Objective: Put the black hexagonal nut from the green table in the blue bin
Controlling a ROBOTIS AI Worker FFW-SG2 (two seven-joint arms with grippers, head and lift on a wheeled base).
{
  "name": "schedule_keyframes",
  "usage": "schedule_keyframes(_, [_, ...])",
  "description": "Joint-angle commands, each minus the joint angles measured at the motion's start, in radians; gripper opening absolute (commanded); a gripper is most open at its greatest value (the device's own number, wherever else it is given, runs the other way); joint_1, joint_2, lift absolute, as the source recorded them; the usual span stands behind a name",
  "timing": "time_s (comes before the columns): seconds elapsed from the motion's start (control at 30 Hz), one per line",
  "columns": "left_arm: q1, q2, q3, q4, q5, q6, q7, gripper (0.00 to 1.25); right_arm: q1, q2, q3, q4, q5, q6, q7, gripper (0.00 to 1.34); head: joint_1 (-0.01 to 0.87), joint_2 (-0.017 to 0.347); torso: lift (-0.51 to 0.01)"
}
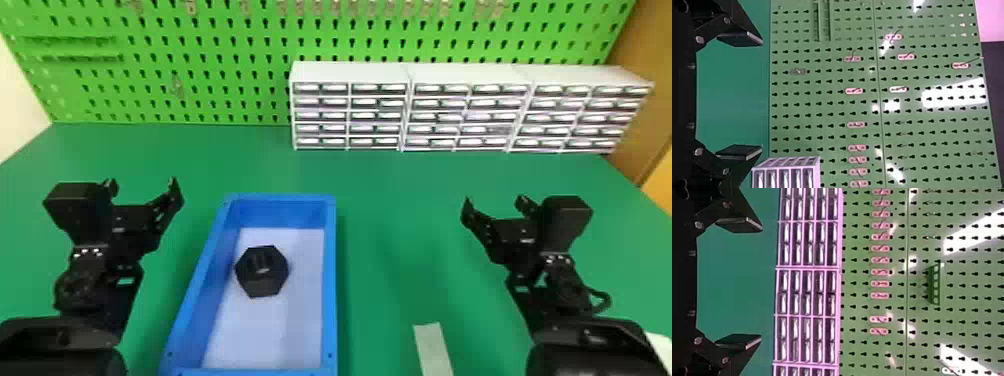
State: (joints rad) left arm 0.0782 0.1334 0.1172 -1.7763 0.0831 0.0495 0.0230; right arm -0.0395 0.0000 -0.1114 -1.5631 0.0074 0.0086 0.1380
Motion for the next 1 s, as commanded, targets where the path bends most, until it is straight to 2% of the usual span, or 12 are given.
schedule_keyframes(0.0, [0.0,0.0,-0.004,0.0,0.001,0.001,0.0,0.95,0.0,0.001,0.001,0.0,-0.001,0.002,0.0,1.04,0.686,0.052,-0.097])
schedule_keyframes(0.97, [-0.001,0.0,-0.008,-0.003,0.001,0.001,0.0,0.95,-0.011,0.001,-0.005,0.002,0.0,0.004,-0.003,1.04,0.686,0.052,-0.097])
